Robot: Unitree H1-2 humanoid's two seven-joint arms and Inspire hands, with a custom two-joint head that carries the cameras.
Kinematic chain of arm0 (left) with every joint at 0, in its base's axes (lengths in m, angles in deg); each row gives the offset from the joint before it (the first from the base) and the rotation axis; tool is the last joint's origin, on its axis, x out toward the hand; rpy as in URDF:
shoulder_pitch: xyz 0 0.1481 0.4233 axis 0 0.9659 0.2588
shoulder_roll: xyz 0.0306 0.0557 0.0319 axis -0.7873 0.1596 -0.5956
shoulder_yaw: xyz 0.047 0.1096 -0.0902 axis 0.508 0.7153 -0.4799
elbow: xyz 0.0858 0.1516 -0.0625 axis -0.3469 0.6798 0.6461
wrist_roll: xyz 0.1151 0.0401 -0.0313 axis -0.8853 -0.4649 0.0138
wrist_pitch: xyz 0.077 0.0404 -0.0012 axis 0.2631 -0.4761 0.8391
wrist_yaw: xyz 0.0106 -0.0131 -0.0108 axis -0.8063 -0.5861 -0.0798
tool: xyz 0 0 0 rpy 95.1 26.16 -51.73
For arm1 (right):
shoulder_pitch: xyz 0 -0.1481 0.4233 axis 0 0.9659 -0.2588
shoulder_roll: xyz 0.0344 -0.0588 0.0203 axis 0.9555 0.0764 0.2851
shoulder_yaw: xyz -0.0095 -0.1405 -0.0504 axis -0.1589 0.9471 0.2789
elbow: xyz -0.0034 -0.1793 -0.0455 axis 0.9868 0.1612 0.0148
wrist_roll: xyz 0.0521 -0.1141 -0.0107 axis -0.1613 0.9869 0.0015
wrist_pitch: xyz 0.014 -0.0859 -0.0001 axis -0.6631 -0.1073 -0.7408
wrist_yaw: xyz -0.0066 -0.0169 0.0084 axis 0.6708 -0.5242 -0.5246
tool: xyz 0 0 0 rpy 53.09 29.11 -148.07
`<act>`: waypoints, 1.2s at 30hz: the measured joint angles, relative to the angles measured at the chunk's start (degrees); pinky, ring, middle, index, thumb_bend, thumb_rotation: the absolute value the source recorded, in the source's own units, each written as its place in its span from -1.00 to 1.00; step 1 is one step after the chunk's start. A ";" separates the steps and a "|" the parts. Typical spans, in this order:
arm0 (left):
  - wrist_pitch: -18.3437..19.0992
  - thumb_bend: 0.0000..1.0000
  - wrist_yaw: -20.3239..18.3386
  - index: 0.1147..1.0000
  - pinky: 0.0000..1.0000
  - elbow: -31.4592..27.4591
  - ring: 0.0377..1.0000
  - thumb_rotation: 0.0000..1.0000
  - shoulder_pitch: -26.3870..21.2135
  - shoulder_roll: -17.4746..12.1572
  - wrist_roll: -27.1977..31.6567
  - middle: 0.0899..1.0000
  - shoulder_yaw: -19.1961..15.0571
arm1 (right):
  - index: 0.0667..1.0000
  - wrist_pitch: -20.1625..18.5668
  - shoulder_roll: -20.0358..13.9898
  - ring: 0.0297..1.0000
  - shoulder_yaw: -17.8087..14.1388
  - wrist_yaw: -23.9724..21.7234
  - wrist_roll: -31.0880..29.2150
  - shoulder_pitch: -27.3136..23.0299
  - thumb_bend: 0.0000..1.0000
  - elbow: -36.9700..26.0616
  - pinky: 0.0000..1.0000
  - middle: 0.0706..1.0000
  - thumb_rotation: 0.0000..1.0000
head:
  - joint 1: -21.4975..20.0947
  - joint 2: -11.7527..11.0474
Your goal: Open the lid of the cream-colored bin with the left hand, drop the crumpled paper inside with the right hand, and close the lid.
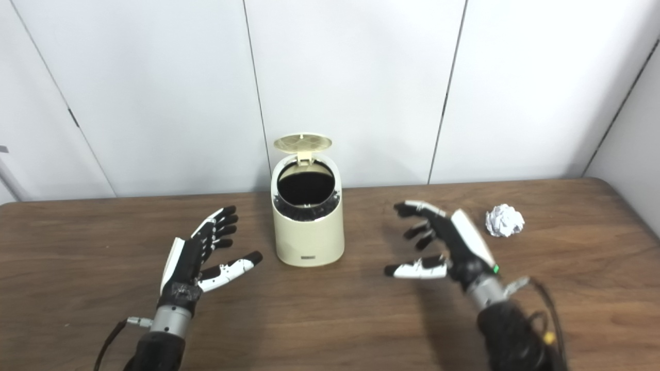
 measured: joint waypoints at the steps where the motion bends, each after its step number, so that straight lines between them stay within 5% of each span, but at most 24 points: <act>1: 0.04 0.58 -0.25 0.78 0.54 0.06 0.67 -0.54 0.00 -0.01 0.07 0.68 0.03 | 0.54 -0.32 -1.54 0.31 0.29 -1.04 0.78 -1.24 0.59 0.02 0.06 0.57 -0.78 | -0.80 -0.35; 12: 0.14 0.50 -1.35 0.78 0.51 0.38 0.62 -0.69 -0.06 -2.34 1.31 0.66 -1.05 | 0.48 -1.66 -12.65 0.45 3.41 -8.94 7.43 -8.73 0.72 5.72 0.17 0.55 -0.91 | -10.82 -2.73; 16: 0.32 0.46 -2.18 0.80 0.56 1.14 0.65 -0.76 -0.23 -3.05 1.90 0.69 -1.24 | 0.47 -4.24 -16.13 0.38 4.47 -12.84 10.71 -12.90 0.75 5.75 0.10 0.50 -0.97 | -13.02 -3.52; 21: 0.96 0.42 -2.67 0.80 0.57 1.10 0.65 -0.84 -0.28 -3.14 2.71 0.70 -1.52 | 0.51 -9.07 -19.74 0.54 6.30 -19.53 14.12 -16.28 0.70 4.82 0.23 0.66 -1.00 | -14.60 -3.87; 26: 1.75 0.39 -2.72 0.80 0.59 1.04 0.65 -0.89 -0.30 -3.99 2.56 0.69 -1.58 | 0.58 -10.53 -21.15 0.69 7.04 -23.66 15.21 -17.91 0.64 5.32 0.41 0.71 -0.86 | -15.75 -3.79; 36: 1.96 0.38 -3.12 0.81 0.60 0.08 0.66 -0.93 -0.30 -4.22 2.79 0.70 -1.58 | 0.71 -10.70 -25.10 0.79 8.72 -29.83 15.44 -22.24 0.66 13.79 0.38 0.87 -0.62 | -16.28 -3.43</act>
